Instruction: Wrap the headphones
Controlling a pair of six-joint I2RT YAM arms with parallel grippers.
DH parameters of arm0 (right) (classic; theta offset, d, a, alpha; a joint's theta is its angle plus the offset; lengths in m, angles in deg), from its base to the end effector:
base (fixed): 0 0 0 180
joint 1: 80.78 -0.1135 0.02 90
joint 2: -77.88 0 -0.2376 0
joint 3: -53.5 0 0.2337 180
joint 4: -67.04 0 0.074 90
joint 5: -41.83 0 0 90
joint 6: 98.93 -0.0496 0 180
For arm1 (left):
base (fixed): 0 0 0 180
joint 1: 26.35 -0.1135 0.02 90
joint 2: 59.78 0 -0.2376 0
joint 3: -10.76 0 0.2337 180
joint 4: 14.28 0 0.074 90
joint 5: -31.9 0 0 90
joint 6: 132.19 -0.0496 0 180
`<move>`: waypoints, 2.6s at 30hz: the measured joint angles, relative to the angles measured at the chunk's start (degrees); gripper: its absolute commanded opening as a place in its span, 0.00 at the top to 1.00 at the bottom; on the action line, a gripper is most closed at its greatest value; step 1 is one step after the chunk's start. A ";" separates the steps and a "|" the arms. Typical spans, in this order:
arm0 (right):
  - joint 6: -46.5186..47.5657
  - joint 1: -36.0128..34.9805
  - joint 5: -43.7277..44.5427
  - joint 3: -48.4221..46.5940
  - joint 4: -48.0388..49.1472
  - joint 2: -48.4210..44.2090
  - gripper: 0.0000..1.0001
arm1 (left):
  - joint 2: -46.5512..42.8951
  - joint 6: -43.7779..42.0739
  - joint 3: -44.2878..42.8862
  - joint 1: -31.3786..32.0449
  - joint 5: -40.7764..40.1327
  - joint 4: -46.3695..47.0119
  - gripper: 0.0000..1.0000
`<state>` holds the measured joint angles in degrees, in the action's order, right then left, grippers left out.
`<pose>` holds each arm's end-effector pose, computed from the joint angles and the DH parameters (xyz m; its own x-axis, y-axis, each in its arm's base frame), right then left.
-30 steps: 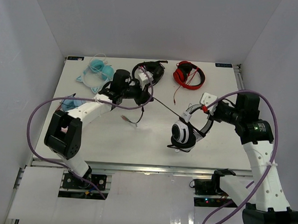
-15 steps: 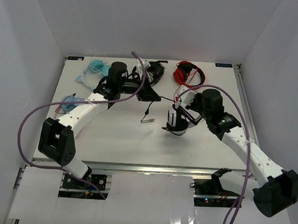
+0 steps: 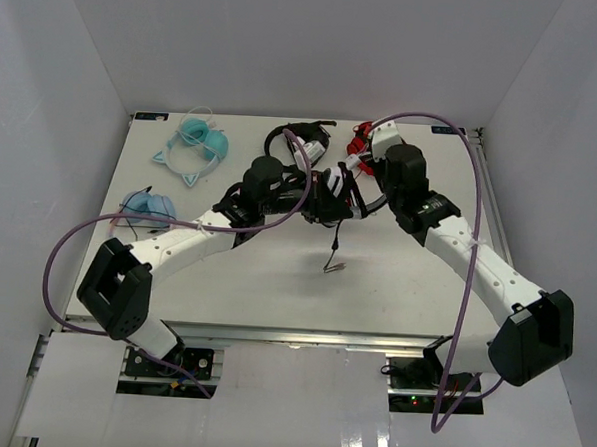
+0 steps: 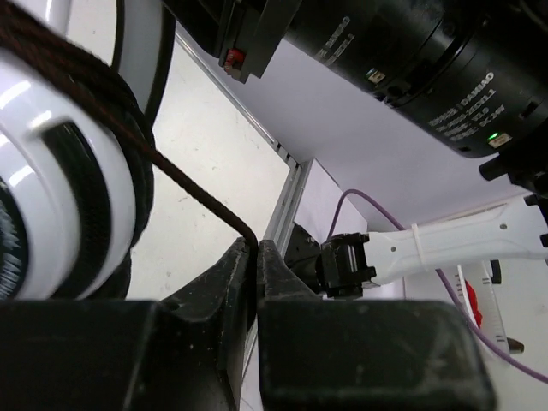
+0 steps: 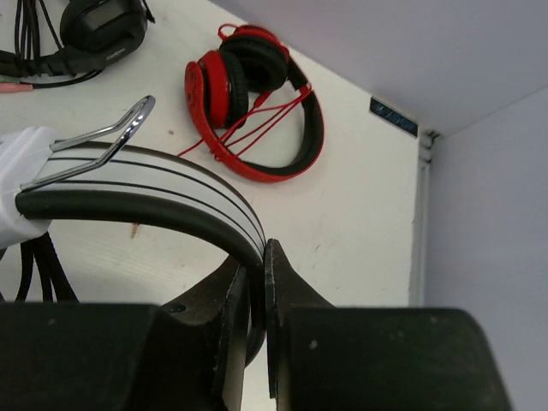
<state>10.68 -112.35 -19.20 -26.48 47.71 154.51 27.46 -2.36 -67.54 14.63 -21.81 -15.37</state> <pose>0.2777 0.1425 0.3260 -0.2004 -0.4678 -0.8608 -0.1365 0.8834 -0.4483 0.2462 -0.2528 0.2947 -0.7214 -0.0572 -0.6902 0.6596 0.2469 -0.7099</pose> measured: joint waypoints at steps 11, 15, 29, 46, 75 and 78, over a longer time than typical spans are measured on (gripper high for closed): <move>-19.03 5.76 -11.98 0.92 -6.71 -2.05 0.92 | 6.06 0.48 0.71 4.36 -9.24 4.80 0.64; -22.68 7.53 -16.03 2.72 -7.94 -2.64 0.92 | 7.77 -1.61 1.52 4.98 -11.17 4.02 0.63; -25.18 10.13 -20.78 4.09 -10.00 -2.46 0.92 | -0.36 -16.44 13.48 11.02 -18.98 2.45 0.39; -24.72 12.50 -26.19 1.94 -9.36 21.87 0.92 | -34.93 -39.13 26.98 11.74 -35.87 -16.52 0.07; -12.11 16.68 -24.25 13.16 -10.05 -17.53 0.10 | -46.67 -45.80 30.82 11.74 -42.07 -22.75 0.02; -11.94 17.99 -23.78 20.19 -9.72 -26.72 0.10 | -48.27 -45.45 30.96 11.74 -41.97 -22.70 0.02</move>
<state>-1.26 -94.35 -42.98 -6.29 37.99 127.79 -20.81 -47.81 -36.58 26.38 -63.78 -38.07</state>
